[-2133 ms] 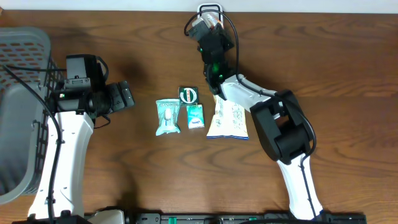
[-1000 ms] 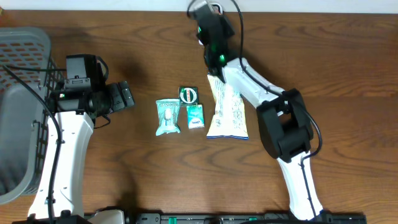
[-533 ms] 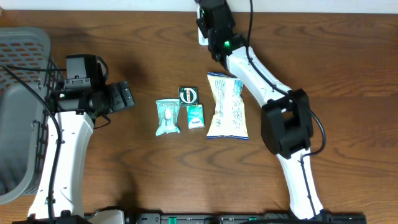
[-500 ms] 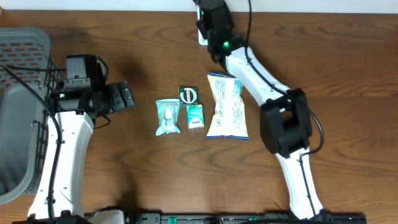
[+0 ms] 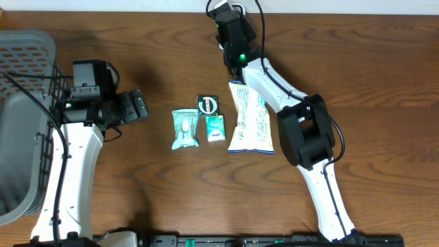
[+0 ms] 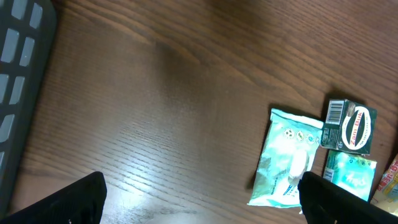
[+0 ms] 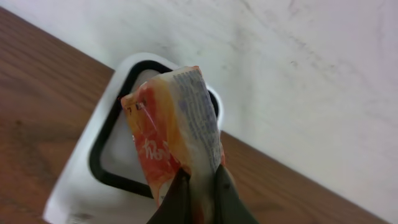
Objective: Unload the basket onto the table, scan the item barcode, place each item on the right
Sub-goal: 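Hold the Kleenex pack in front of the scanner window, then carry the Kleenex pack right and set it down on the table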
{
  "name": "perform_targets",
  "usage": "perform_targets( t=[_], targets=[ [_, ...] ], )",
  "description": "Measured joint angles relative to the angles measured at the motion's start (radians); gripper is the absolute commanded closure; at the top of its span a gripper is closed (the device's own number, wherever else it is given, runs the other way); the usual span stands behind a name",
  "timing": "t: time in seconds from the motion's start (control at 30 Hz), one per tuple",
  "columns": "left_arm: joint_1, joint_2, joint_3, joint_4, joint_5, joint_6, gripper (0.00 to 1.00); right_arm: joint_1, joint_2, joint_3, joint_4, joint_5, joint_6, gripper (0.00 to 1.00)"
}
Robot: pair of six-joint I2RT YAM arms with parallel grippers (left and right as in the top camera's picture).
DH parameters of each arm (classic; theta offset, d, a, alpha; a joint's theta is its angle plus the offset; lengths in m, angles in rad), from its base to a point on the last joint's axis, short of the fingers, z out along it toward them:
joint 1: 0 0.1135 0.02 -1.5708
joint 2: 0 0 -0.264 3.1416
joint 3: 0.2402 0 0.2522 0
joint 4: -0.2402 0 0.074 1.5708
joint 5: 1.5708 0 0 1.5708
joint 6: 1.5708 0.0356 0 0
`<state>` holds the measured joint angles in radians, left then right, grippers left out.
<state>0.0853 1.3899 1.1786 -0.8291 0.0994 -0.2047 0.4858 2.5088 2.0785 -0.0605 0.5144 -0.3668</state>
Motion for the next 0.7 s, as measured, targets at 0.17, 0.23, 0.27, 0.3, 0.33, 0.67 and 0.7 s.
perform_targets(
  t=[0.17, 0.23, 0.27, 0.3, 0.33, 0.67, 0.7],
  targets=[
    [0.0, 0.0, 0.0, 0.0, 0.0, 0.0, 0.02, 0.003, 0.0, 0.0, 0.032, 0.024, -0.04, 0.99],
    [0.0, 0.0, 0.0, 0.0, 0.0, 0.0, 0.02, 0.006, 0.0, 0.0, 0.042, 0.034, -0.05, 0.99],
    [0.0, 0.0, 0.0, 0.0, 0.0, 0.0, 0.02, 0.008, 0.0, 0.0, 0.049, 0.036, -0.062, 0.99],
    [0.0, 0.0, 0.0, 0.0, 0.0, 0.0, 0.02, 0.008, 0.0, 0.0, 0.05, 0.037, -0.066, 0.99],
    [0.0, 0.0, 0.0, 0.0, 0.0, 0.0, 0.02, 0.009, 0.0, 0.0, 0.051, 0.038, -0.077, 0.99],
    [0.0, 0.0, 0.0, 0.0, 0.0, 0.0, 0.02, 0.04, -0.06, -0.005, -0.127, 0.003, 0.011, 0.99],
    [0.0, 0.0, 0.0, -0.001, 0.0, 0.0, 0.02, 0.041, -0.082, -0.006, -0.156, -0.023, 0.031, 0.99]
  ],
)
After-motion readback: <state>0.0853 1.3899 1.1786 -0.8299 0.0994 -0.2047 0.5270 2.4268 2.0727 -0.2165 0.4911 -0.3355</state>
